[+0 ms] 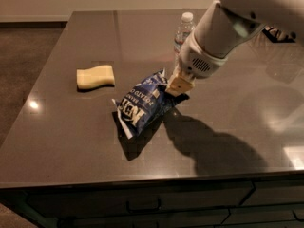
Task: Move blue chip bag near water bottle
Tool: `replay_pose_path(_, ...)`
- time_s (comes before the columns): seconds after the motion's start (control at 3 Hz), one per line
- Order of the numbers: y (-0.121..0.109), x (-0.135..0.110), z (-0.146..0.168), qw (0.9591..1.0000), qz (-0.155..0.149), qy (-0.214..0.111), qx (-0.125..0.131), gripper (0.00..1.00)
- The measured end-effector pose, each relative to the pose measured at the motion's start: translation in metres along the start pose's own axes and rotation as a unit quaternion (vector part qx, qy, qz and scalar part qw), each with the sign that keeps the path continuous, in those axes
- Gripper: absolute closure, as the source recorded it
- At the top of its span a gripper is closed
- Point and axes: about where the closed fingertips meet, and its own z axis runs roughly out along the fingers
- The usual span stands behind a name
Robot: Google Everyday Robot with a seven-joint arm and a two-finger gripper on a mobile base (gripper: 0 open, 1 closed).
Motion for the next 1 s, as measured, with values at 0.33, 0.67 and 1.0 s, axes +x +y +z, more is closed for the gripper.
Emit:
replay_pose_path(0.33, -0.029, 0.017, -0.013, 0.9992, 0.025, 0.002, 0.03, 1.0)
replay_pose_path(0.67, -0.048, 0.033, -0.02, 0.9978, 0.045, 0.008, 0.049, 1.0)
replay_pose_path(1.0, -0.053, 0.044, -0.02, 0.9973, 0.048, 0.016, 0.052, 0.82)
